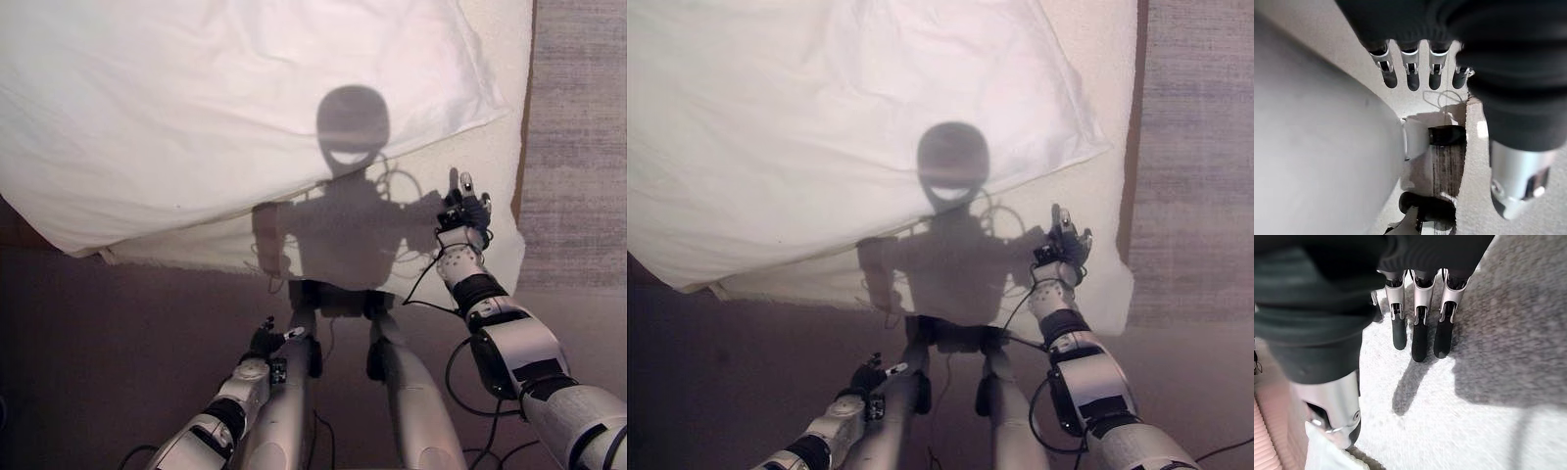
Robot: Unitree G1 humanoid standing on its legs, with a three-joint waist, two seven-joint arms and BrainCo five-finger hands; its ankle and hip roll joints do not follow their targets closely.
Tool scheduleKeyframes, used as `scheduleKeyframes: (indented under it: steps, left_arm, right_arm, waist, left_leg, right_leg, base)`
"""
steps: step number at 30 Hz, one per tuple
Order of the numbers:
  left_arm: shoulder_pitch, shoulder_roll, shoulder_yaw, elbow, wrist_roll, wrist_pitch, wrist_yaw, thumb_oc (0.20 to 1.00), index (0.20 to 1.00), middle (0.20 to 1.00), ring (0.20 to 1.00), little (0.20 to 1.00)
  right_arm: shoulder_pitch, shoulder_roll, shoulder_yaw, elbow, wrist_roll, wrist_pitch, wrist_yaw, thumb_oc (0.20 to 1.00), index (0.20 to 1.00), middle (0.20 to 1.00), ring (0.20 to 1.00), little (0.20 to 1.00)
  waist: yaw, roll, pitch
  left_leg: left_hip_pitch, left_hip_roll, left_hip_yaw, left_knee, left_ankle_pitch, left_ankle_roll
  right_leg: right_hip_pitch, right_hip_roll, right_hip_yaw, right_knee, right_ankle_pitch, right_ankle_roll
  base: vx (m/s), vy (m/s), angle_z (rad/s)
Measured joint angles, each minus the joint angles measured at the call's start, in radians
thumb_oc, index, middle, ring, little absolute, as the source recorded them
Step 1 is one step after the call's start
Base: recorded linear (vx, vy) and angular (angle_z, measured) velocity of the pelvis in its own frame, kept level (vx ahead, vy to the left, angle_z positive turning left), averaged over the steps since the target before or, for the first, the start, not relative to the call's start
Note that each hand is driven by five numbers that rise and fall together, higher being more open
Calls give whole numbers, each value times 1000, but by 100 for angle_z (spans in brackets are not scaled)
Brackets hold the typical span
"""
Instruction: Make the bed
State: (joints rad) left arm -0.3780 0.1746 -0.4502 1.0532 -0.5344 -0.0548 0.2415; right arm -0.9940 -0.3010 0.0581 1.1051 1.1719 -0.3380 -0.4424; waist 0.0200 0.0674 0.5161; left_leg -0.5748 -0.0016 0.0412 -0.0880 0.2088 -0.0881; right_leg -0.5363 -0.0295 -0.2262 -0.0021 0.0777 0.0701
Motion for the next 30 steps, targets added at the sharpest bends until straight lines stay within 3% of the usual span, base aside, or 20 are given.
scheduleKeyframes:
  steps: [4, 17, 30]
  left_arm:
    - [0, 3, 0, -2, -1, -1, -8, 1000, 1000, 1000, 1000, 1000]
    - [-4, 22, 1, -10, -29, -16, -7, 1000, 1000, 1000, 1000, 1000]
    - [-6, 26, 1, -15, -37, -21, -3, 1000, 1000, 1000, 1000, 1000]
  right_arm:
    - [-39, -35, 7, 18, 0, 14, -2, 1000, 1000, 1000, 1000, 1000]
    - [-131, -91, 128, 14, -5, 19, -39, 1000, 1000, 1000, 1000, 1000]
    - [-171, -154, 247, 14, -101, 106, -51, 1000, 1000, 1000, 1000, 1000]
  waist:
    - [23, 0, 0]
    - [23, 0, 0]
    - [22, 0, 0]
  left_leg:
    - [-27, 4, -10, 0, 1, 1]
    - [-121, 23, -47, 25, -1, 6]
    - [-138, 33, -74, 29, -1, 2]
  right_leg:
    - [-24, 6, -4, -3, 5, -4]
    - [-92, 22, -42, -2, 10, -13]
    - [-97, 32, -74, -2, 6, -23]
  base:
    - [16, -41, 1]
    - [8, -15, 4]
    - [12, -4, 4]
